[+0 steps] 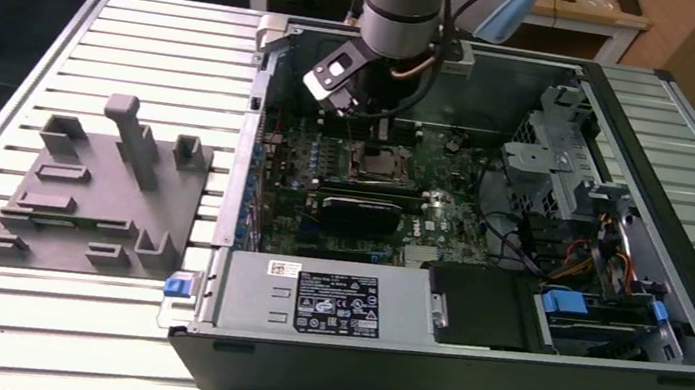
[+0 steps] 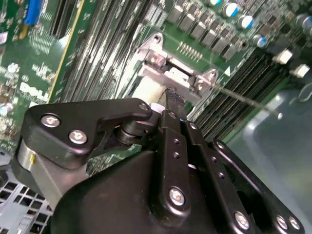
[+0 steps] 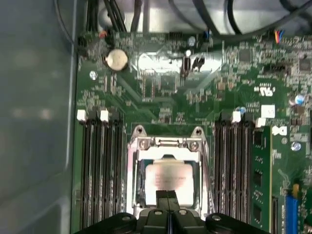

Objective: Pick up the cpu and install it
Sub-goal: 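Close the cpu cover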

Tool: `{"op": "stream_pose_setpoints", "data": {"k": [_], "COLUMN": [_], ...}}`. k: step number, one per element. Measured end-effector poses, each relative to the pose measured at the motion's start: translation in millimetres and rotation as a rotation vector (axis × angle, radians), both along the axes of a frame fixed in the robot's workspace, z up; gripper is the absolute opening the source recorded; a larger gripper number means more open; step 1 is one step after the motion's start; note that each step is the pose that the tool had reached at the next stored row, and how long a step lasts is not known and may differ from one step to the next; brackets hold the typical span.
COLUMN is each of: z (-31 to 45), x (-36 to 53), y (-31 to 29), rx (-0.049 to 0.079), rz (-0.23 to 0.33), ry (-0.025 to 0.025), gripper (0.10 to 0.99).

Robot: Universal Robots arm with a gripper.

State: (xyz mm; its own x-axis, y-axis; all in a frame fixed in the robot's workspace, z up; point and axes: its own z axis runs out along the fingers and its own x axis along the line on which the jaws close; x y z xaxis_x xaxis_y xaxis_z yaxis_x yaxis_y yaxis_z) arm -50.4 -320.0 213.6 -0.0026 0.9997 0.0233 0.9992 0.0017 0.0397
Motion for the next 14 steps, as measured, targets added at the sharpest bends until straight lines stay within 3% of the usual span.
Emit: {"op": "stream_pose_setpoints", "data": {"k": [6, 7, 11, 14], "z": [-7.4, -11.4, -14.4, -15.7], "x": [-5.5, -6.3, -6.0, -0.9], "y": [0.6, 0.6, 0.4, 0.5], "rx": [0.0, 0.0, -0.001, 0.0], "rz": [0.0, 0.0, 0.0, 0.0], "ry": [0.0, -0.0001, 0.0011, 0.0005], "gripper": [0.106, 0.106, 0.106, 0.106]}}
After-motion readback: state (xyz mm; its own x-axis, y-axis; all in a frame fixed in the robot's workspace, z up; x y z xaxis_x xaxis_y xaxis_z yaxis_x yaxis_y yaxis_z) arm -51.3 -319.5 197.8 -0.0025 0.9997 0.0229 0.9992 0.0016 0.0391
